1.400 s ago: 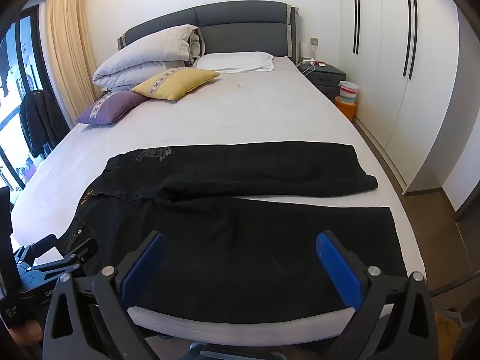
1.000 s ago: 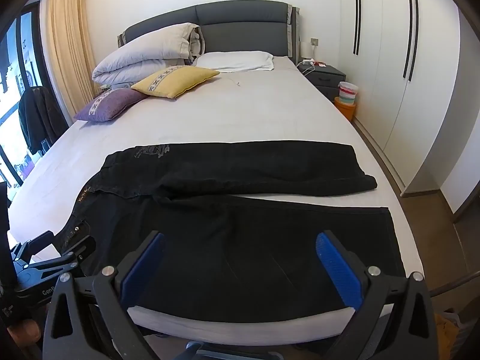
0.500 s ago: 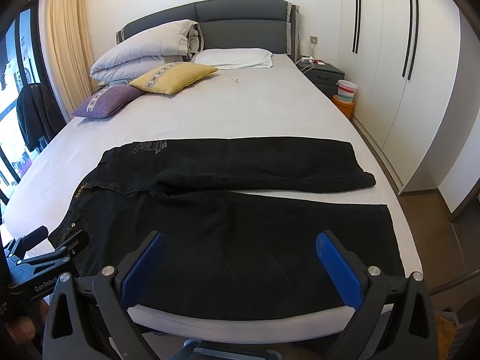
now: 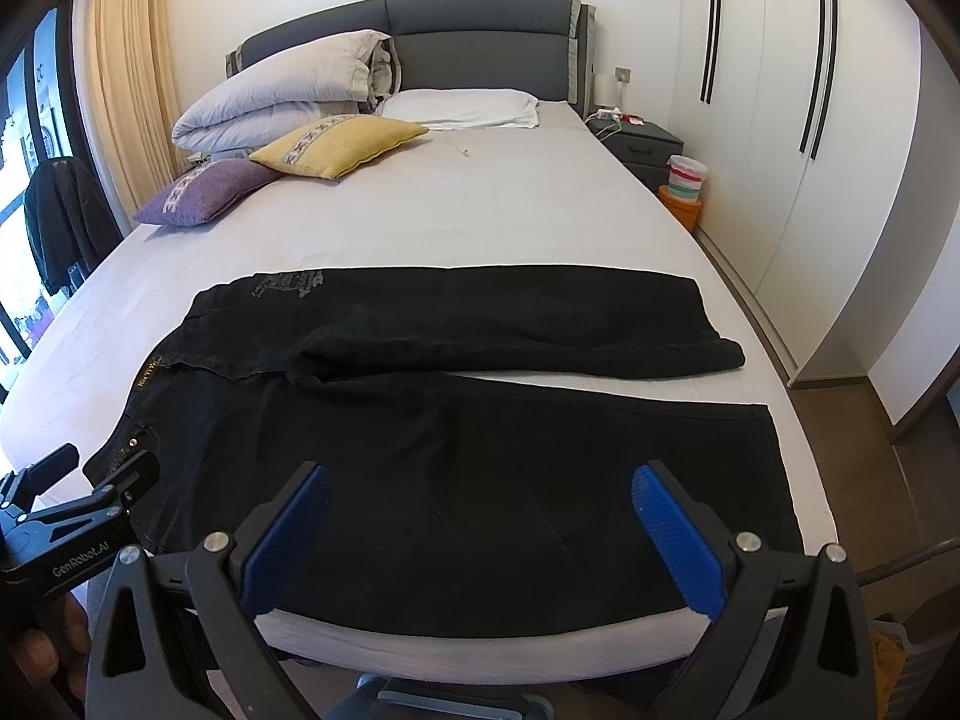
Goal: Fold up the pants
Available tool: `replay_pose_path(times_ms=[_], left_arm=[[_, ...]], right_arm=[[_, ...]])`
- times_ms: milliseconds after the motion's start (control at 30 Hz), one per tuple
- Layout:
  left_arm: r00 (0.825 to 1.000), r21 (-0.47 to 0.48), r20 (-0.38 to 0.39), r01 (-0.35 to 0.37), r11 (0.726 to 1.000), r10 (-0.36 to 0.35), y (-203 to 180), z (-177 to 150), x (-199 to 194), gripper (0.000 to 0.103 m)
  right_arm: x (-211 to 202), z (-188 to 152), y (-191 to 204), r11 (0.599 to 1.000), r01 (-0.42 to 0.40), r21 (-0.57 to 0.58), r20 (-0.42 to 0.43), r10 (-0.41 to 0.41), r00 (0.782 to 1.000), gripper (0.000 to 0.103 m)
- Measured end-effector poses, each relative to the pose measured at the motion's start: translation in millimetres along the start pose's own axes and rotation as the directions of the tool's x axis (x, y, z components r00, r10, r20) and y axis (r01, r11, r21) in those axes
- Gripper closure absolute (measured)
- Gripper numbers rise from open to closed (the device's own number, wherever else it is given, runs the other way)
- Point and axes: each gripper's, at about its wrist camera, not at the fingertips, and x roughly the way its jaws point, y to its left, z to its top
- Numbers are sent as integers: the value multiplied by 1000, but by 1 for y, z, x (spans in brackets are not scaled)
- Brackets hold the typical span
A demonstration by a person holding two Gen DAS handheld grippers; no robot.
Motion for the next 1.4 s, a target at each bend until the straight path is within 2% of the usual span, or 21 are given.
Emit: replay_pose_path(times_ms=[267,700,1033,1400], left_arm=[[1000,10,8,-30,1000,30,1,0,-1,0],[1000,15,10,-12,1000,12,0,-1,1,0],[1000,21,7,0,1000,0,0,-4,4,0],[999,56,-17,-38,998,39,7,-2,22,0]], right_arm=[[2,-2,2,1000,16,-11,-12,-16,1000,0],[5,-3,3,1000,22,-12,-24,-22,999,0],[8,-4,3,1000,12,-13,-36,-12,999,0],[17,-3,3,999,-30,-15,-63,29,998,0]])
